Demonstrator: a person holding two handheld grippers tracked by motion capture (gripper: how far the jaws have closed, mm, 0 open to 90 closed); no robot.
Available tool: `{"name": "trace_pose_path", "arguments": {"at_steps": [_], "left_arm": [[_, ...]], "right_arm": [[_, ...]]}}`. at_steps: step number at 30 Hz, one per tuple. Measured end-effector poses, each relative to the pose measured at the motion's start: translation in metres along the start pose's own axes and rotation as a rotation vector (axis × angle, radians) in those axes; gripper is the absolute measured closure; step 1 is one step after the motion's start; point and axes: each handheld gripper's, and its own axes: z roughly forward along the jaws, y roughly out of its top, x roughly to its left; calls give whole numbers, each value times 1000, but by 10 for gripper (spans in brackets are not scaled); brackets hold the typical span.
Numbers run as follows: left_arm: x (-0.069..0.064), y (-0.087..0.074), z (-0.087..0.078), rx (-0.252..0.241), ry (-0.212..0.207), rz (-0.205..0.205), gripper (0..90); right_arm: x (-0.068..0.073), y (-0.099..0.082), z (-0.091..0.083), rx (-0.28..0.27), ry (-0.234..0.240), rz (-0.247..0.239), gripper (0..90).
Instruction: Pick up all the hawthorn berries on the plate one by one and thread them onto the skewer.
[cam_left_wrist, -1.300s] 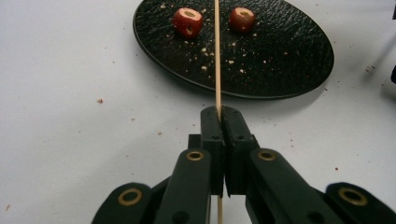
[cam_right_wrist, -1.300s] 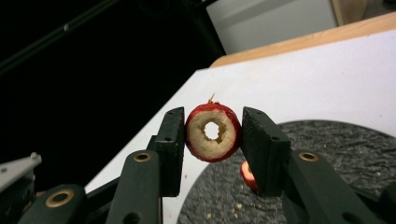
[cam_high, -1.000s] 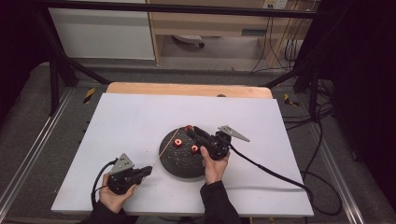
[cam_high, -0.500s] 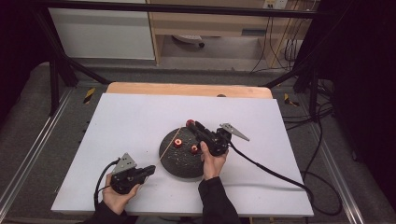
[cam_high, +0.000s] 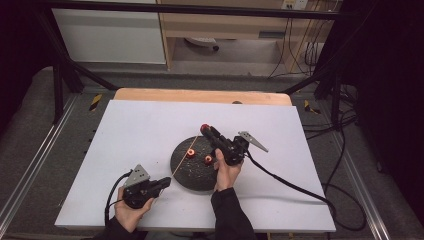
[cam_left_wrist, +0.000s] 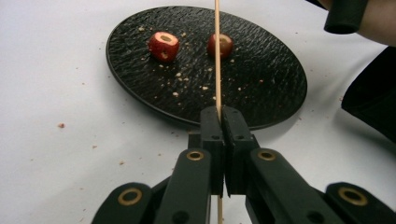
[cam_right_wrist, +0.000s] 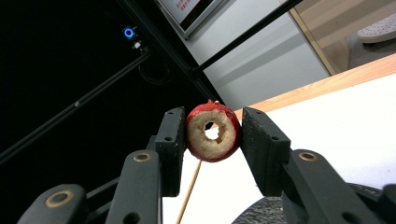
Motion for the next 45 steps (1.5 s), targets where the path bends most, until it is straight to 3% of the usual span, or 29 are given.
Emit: {"name": "trace_pose_path", "arguments": {"at_steps": [15,24,35,45], "left_arm": [[-7,0,5,-3,-9,2,881],[-8,0,5,-17,-4,-6,881],[-15,3,10,-37,1,-48,882],[-19,11,12,-44,31,-44,884]], "right_arm": [[-3,-4,3,-54,5,32,611],[-3,-8,4,-55,16,47,611],[-2,-13,4,-57,18,67,612],[0,-14,1,-51,26,73,613]]}}
